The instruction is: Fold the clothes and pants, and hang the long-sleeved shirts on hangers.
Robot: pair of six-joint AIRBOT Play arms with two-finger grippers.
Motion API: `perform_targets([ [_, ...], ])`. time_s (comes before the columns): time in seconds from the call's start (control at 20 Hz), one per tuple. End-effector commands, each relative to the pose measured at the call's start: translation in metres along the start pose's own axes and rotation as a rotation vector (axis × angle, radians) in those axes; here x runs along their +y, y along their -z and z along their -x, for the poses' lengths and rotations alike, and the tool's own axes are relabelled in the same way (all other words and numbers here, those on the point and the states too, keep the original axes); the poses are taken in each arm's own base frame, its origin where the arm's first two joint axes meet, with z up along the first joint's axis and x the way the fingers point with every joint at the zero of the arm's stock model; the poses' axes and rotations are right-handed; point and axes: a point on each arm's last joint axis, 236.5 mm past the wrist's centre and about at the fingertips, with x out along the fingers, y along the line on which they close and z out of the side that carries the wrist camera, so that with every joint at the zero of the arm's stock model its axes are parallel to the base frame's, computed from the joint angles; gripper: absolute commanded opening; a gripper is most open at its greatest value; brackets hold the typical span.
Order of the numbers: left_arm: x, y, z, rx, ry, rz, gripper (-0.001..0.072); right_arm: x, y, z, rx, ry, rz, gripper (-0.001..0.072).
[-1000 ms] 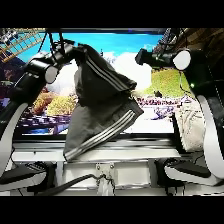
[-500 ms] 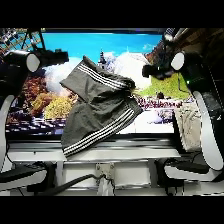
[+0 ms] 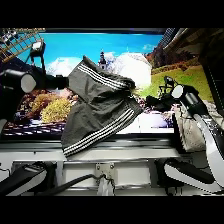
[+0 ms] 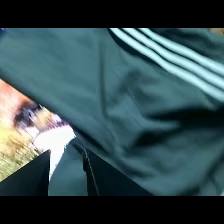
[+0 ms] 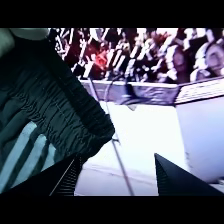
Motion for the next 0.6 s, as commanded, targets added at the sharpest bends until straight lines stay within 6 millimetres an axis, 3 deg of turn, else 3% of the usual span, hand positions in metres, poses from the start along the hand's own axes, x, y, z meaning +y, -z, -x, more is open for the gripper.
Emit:
perform_targets([
  [0.0, -0.010, 0.023, 0.008, 0.007, 0.026, -0.003, 0.0198, 0.013, -0.004, -0.016, -0.038, -0.133, -0.145, 0.0525],
  [0.15, -0.015, 0.025, 0.013, 0.000, 0.037, -0.013, 0.0198, 0.019, -0.001, -0.030, 0.002, -0.162, -0.171, 0.0528],
  [0.25, -0.017, 0.025, 0.014, 0.000, 0.041, -0.012, 0.0197, 0.024, 0.004, -0.036, 0.035, -0.182, -0.187, 0.0585],
  [0.55, -0.017, 0.026, 0.013, 0.000, 0.043, -0.012, 0.0197, 0.036, 0.012, -0.050, 0.047, -0.168, -0.148, 0.0565],
])
